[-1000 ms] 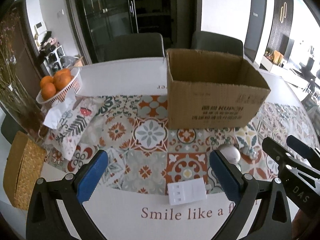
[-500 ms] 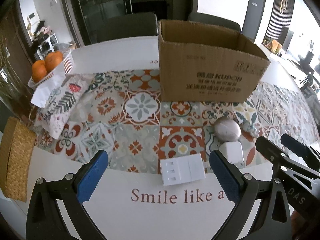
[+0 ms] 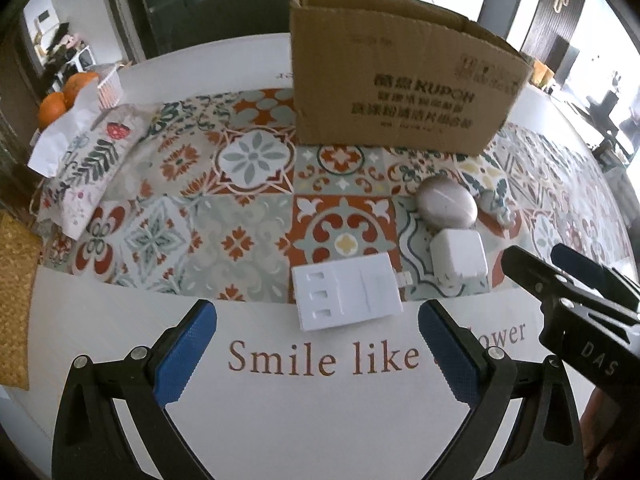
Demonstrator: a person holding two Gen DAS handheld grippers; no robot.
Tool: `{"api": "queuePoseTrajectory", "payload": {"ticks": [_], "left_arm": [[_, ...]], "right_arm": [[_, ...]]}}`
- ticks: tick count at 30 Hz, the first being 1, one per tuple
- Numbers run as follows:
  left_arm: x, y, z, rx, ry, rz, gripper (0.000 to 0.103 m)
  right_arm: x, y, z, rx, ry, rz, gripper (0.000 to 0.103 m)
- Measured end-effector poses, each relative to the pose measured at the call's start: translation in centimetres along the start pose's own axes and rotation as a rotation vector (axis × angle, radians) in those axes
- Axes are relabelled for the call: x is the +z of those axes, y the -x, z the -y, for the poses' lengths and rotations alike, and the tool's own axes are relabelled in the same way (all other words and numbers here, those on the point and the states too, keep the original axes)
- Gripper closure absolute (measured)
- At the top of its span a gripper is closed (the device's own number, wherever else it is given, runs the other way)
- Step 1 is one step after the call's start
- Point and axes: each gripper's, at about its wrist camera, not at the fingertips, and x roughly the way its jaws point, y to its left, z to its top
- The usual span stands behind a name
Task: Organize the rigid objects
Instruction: 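Grasp the white power strip with the left gripper while the right gripper grasps the white cube charger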
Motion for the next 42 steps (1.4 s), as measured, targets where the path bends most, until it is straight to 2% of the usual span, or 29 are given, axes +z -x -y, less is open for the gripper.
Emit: {"api": "queuePoseTrajectory", "payload": {"ticks": [10,26,37,42], "left_arm": [[-1.1,-1.8,0.8,-0.049,-0.002,-0.018,0.0],[-0.7,-4.6,0.9,-0.056,0.01,-0.037,0.003],[-0.3,-6.5,1.1,-0.044,0.006,-0.078,0.011],[-0.2,-7.0,1.2,-0.035,-0.001,-0.086,0.015]], "right_arm": [[-0.8,-1.2,-0.3,0.052,0.052,-0.044,0.031],[-0.4,-4.6,-0.9,0.124,0.067,-0.122,0.031],[-0.1,-6.6,-1.5,0.126,0.087,-0.161,0.033],[-0.1,-7.3,-1.1,0.107,0.081,-0.176,0.038]]}}
